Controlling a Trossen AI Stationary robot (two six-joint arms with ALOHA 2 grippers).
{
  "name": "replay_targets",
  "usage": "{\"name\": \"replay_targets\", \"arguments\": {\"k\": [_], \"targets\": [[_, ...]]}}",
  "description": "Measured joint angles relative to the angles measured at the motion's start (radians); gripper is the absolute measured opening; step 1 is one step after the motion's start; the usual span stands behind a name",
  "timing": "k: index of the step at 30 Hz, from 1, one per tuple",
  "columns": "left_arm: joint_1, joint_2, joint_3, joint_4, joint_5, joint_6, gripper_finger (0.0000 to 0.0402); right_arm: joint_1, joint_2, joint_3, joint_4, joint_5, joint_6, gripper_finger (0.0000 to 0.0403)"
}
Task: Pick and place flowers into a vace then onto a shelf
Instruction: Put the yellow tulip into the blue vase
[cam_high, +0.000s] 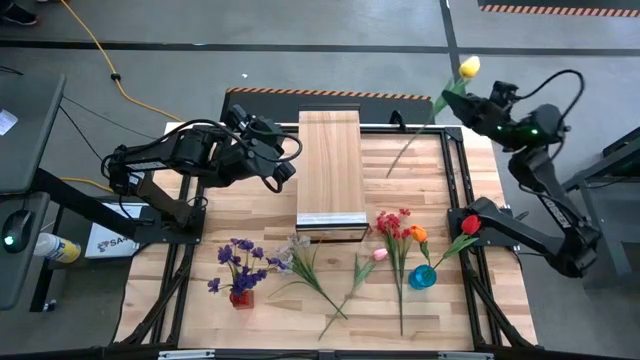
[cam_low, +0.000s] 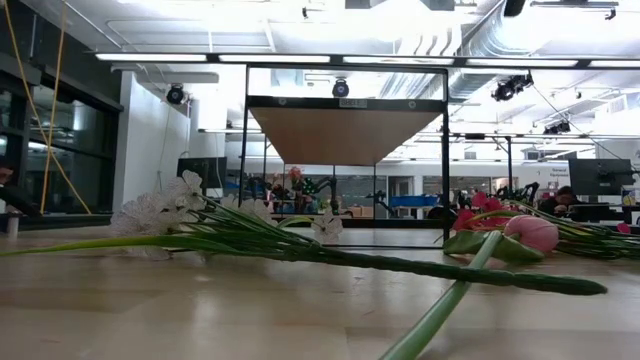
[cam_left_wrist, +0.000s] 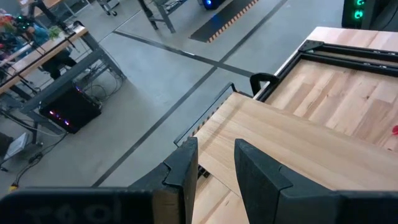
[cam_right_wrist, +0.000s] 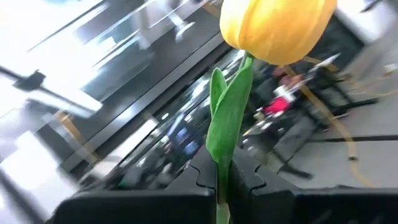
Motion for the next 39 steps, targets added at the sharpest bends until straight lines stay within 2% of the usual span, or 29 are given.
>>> {"name": "replay_targets", "arguments": {"k": [11, 21, 30, 35, 39], "targets": [[0.0, 0.0, 0.0, -0.001, 0.0, 0.002, 0.0138, 0.0, -0.008, 0.242, -0.013, -0.38, 0.002, 0.0002], [0.0, 0.0, 0.0, -0.001, 0.0, 0.004, 0.0138, 0.0, -0.007, 0.472, -0.175, -0.667, 0.007, 0.0002], [0.0, 0.0, 0.0, -0.001, 0.0, 0.004, 0.0138, 0.0, -0.034, 0.526, -0.399, -0.775, -0.072, 0.0002], [0.0, 0.0, 0.0, -0.001, 0.0, 0.004, 0.0138, 0.0, -0.076, 0.526, -0.669, -0.783, -0.279, 0.0002], [0.0, 0.0, 0.0, -0.001, 0.0, 0.004, 0.0138, 0.0, -0.133, 0.525, -0.871, -0.723, -0.464, 0.0002]]}}
